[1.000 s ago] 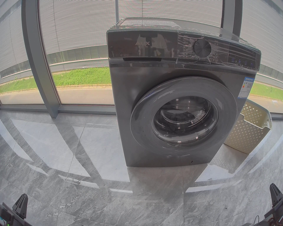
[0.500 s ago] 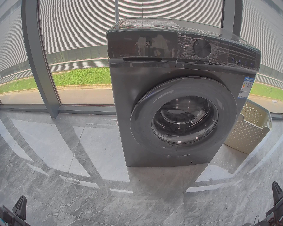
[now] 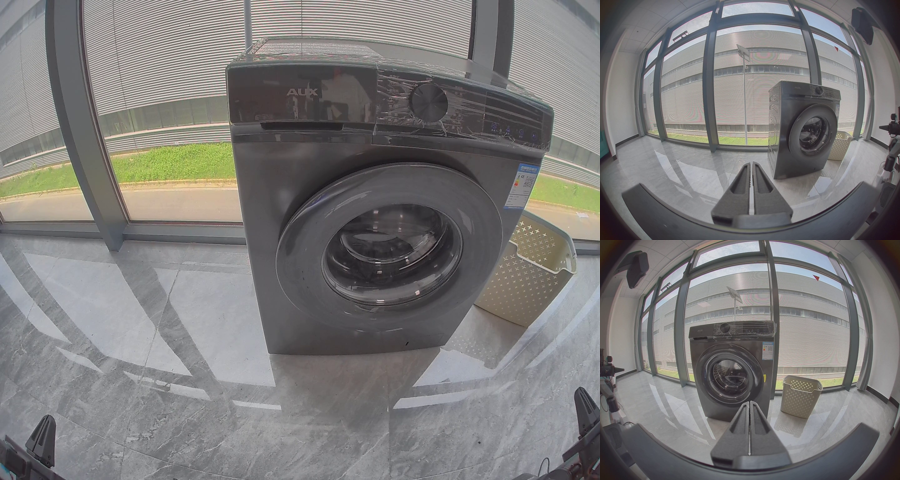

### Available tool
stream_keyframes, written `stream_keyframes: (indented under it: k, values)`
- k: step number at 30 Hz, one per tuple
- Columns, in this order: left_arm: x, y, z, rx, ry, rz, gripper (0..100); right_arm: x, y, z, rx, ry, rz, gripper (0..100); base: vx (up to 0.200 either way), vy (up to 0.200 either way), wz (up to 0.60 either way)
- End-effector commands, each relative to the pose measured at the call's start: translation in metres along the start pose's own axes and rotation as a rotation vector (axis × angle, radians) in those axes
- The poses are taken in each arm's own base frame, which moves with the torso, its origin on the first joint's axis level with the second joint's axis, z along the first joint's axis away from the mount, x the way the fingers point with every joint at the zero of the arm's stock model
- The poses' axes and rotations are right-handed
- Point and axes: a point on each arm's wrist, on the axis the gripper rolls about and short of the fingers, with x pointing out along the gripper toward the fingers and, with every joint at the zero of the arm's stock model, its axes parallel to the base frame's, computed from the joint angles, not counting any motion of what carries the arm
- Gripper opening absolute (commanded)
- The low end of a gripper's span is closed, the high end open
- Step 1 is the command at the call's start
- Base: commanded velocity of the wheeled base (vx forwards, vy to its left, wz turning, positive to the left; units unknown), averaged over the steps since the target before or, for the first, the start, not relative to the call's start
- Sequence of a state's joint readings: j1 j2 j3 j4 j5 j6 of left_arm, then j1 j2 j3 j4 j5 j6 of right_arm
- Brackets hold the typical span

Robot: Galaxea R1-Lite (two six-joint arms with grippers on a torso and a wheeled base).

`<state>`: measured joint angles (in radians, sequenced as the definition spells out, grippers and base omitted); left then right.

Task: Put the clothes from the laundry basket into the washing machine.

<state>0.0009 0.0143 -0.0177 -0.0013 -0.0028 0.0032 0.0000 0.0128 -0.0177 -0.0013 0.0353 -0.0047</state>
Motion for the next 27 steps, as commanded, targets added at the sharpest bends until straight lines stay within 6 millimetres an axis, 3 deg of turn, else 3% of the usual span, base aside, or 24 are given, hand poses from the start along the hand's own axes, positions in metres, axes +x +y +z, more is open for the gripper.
stream_keyframes:
  k: [1,27]
  values:
    - [0.0002,0.0000,-0.0052,0.000,0.003,0.000,0,0.0007,0.0000,-0.0051,-0.001,0.009,0.002,0,0.000,0.000,0.00]
    - [0.0002,0.0000,-0.0052,0.000,0.003,0.000,0,0.0005,0.0000,-0.0051,0.002,0.008,0.002,0,0.000,0.000,0.00]
